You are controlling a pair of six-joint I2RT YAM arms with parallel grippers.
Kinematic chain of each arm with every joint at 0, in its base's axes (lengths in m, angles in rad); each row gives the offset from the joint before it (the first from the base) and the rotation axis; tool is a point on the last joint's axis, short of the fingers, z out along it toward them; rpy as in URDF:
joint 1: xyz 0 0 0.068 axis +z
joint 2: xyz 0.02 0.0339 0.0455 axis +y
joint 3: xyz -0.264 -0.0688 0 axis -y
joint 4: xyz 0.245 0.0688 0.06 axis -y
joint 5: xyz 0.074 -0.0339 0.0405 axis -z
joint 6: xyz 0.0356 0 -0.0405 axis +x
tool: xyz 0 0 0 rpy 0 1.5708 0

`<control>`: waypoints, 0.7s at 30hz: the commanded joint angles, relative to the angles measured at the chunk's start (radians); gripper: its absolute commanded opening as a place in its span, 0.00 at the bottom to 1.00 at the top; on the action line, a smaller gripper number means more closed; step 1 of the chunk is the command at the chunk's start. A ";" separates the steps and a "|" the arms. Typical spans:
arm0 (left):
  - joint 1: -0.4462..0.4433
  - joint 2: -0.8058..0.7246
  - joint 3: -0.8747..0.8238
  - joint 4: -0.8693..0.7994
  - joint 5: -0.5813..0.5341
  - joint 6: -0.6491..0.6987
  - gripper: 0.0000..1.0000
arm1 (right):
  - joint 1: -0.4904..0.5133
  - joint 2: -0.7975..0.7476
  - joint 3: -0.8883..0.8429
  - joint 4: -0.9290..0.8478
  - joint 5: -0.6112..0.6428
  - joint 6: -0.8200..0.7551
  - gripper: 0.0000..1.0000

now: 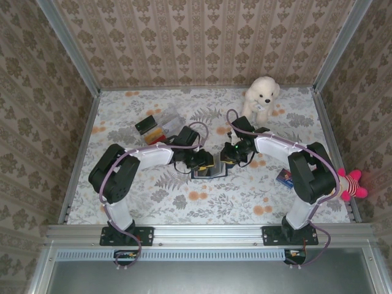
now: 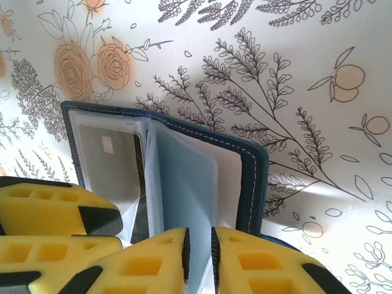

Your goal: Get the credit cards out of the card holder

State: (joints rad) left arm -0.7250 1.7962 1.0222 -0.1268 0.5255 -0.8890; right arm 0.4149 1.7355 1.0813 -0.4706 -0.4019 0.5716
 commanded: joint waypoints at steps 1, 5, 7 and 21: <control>0.003 -0.002 -0.003 -0.023 -0.030 -0.010 0.28 | -0.002 0.003 -0.012 -0.007 -0.010 -0.007 0.20; 0.004 0.007 0.005 -0.031 -0.037 -0.007 0.24 | -0.006 -0.034 -0.020 -0.027 0.068 0.010 0.19; 0.004 0.015 0.007 -0.038 -0.039 -0.007 0.22 | -0.011 -0.062 -0.034 -0.012 0.074 0.016 0.18; 0.005 0.029 0.003 -0.097 -0.083 0.011 0.17 | -0.014 -0.040 -0.049 0.055 -0.084 0.014 0.15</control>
State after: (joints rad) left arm -0.7246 1.8027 1.0222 -0.1867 0.4625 -0.8898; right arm 0.4030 1.6836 1.0447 -0.4507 -0.4145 0.5800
